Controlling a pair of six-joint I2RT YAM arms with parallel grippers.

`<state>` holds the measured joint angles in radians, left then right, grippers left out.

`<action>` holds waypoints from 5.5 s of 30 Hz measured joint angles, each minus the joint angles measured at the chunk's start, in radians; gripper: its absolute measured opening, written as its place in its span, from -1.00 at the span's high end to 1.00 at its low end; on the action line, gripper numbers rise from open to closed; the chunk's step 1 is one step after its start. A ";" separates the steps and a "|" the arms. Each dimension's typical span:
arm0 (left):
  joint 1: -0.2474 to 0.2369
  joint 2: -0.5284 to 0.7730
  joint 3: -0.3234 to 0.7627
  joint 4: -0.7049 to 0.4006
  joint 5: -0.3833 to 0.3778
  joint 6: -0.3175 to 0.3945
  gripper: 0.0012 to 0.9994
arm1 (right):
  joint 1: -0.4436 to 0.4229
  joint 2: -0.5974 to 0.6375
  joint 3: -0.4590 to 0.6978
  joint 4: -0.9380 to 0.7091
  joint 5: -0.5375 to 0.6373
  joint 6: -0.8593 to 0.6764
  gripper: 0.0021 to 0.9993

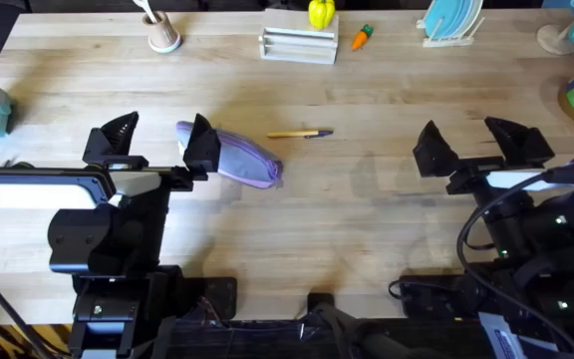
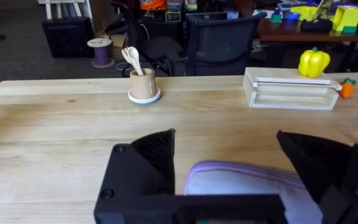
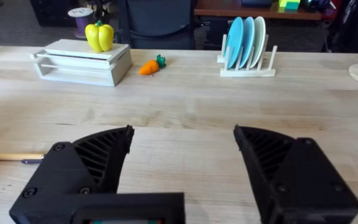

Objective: Unzip the bag, pick up the pens from the table one at a time and place them inside, then zip the bag closed.

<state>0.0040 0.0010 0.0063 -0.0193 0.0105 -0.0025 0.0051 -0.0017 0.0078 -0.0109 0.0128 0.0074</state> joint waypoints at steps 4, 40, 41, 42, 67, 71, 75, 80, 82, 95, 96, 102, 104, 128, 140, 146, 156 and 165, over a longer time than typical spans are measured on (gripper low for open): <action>0.000 0.000 0.000 0.000 0.000 0.000 -0.99 | 0.000 0.000 0.000 -0.005 0.000 0.000 -0.99; 0.000 0.195 0.441 -0.436 0.093 0.134 -0.98 | 0.000 0.250 0.475 -0.572 -0.007 0.049 -0.99; 0.000 0.238 0.492 -0.470 0.099 0.141 -0.98 | 0.000 0.288 0.528 -0.598 -0.007 0.049 -0.99; 0.000 0.282 0.542 -0.505 0.104 0.150 -0.98 | 0.000 0.335 0.586 -0.628 -0.007 0.049 -0.99; 0.000 1.118 1.294 -1.022 0.177 0.348 -0.99 | 0.000 0.947 1.177 -0.991 -0.011 0.049 -1.00; 0.000 1.120 1.294 -1.027 0.177 0.398 -0.98 | 0.000 0.947 1.177 -0.990 -0.011 0.049 -1.00; 0.002 1.120 1.294 -1.110 0.178 0.601 -0.99 | 0.000 0.947 1.177 -0.986 -0.011 0.049 -1.00; 0.093 1.120 1.294 -1.202 0.205 0.955 -0.99 | 0.000 0.947 1.177 -0.985 -0.011 0.049 -1.00; 0.144 1.122 1.294 -1.208 0.236 1.028 -0.99 | 0.000 0.947 1.177 -0.985 -0.011 0.049 -1.00; 0.400 1.291 1.295 -1.226 0.330 1.312 -0.99 | 0.000 0.947 1.177 -0.985 -0.011 0.049 -1.00; 0.401 1.301 1.295 -1.227 0.331 1.318 -0.99 | 0.000 0.947 1.177 -0.985 -0.011 0.049 -1.00; 0.398 1.360 1.295 -1.260 0.357 1.528 -0.99 | 0.000 0.947 1.177 -0.985 -0.011 0.049 -1.00; 0.397 1.391 1.295 -1.268 0.363 1.627 -0.99 | 0.000 0.947 1.177 -0.985 -0.011 0.049 -1.00; 0.397 1.713 1.295 -1.268 0.602 2.062 -0.99 | 0.000 0.947 1.177 -0.934 -0.011 0.049 -1.00; 0.397 1.713 1.295 -1.266 0.626 2.062 -0.99 | 0.000 0.947 1.177 -0.933 -0.011 0.049 -1.00; 0.397 1.713 1.295 -1.260 0.626 2.062 -0.99 | 0.000 0.947 1.177 -0.933 -0.011 0.049 -1.00; 0.391 1.748 1.300 -1.236 0.647 2.062 -0.99 | 0.000 0.953 1.177 -0.933 -0.011 0.049 -1.00; 0.358 1.813 1.300 -1.253 0.654 2.062 -0.93 | 0.000 1.014 1.178 -0.933 -0.011 0.049 -1.00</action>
<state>0.3622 1.8141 1.3060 -1.2724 0.6647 2.0598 0.0055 1.0120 1.1854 -0.9436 0.0013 0.0566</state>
